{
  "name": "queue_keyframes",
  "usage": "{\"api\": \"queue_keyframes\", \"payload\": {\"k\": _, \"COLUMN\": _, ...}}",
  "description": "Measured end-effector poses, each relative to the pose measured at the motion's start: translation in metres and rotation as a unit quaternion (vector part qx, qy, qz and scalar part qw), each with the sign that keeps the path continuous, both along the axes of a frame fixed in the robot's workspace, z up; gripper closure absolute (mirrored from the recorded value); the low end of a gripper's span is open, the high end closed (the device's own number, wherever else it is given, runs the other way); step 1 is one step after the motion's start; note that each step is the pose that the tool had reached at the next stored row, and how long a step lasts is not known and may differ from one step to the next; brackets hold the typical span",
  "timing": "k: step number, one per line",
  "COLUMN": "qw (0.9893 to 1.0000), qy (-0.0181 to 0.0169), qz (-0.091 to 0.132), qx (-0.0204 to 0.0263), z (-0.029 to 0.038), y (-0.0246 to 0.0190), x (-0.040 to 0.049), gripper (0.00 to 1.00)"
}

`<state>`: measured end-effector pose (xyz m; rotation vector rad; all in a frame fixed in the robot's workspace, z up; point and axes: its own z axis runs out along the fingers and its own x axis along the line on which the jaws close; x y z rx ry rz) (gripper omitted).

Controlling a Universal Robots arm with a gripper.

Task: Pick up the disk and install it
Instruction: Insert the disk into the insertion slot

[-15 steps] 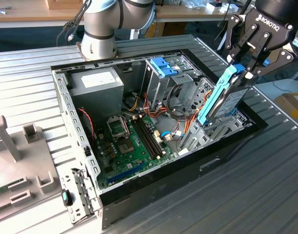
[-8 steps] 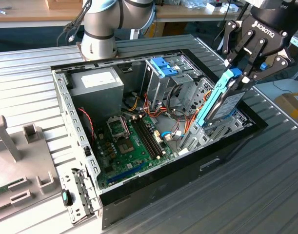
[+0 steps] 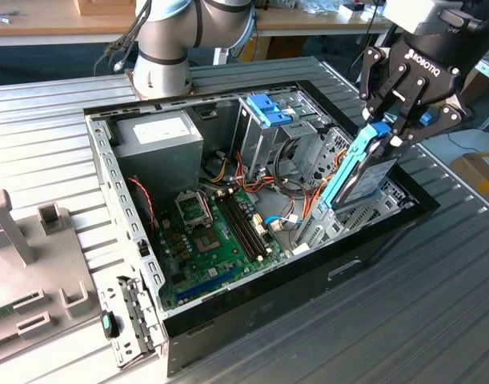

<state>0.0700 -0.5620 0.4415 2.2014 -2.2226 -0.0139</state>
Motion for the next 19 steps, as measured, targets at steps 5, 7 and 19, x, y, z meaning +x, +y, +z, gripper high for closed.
{"api": "queue_keyframes", "payload": {"k": 5, "qw": 1.0, "qy": 0.0, "qz": 0.0, "qx": 0.0001, "z": -0.0131, "y": 0.0, "x": 0.0, "gripper": 0.63}}
{"api": "queue_keyframes", "payload": {"k": 7, "qw": 1.0, "qy": 0.0, "qz": 0.0, "qx": 0.0001, "z": -0.0192, "y": 0.0, "x": 0.0, "gripper": 0.63}}
{"api": "queue_keyframes", "payload": {"k": 19, "qw": 1.0, "qy": 0.0, "qz": 0.0, "qx": 0.0001, "z": -0.0319, "y": -0.0001, "x": 0.0, "gripper": 0.56}}
